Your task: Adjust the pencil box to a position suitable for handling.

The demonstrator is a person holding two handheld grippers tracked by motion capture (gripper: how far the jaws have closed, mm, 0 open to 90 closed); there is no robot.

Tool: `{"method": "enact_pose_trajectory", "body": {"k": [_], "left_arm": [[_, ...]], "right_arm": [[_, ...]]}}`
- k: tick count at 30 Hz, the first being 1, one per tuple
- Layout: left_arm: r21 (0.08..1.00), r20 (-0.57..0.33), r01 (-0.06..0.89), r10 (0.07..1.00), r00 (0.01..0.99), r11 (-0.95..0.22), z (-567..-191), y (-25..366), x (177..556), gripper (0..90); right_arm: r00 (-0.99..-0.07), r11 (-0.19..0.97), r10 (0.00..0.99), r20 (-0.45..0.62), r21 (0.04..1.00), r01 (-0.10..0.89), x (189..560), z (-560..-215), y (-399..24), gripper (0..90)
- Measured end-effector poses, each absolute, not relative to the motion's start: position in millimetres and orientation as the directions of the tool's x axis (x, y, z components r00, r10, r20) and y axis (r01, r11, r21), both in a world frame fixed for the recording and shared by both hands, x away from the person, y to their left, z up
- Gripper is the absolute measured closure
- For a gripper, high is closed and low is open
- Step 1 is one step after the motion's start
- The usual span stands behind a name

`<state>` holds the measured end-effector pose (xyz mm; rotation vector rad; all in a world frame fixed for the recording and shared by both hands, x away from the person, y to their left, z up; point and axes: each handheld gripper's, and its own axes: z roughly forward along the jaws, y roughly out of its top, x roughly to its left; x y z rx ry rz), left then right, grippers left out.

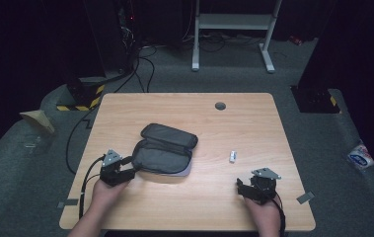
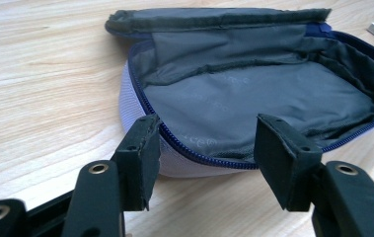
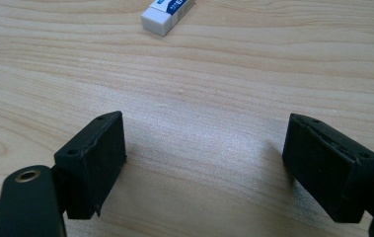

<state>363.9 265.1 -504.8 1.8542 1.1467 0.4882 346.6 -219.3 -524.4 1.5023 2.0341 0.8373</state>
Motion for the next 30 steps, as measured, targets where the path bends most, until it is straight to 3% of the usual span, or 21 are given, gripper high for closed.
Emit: {"method": "enact_pose_trajectory", "body": {"k": [30], "left_arm": [[0.856, -0.050, 0.437, 0.795, 0.604, -0.278, -500.6, 221.7, 347.4, 41.5]], "right_arm": [[-0.291, 0.216, 0.956, -0.017, 0.713, 0.667, 346.6, -524.4, -219.2, 16.4]]}}
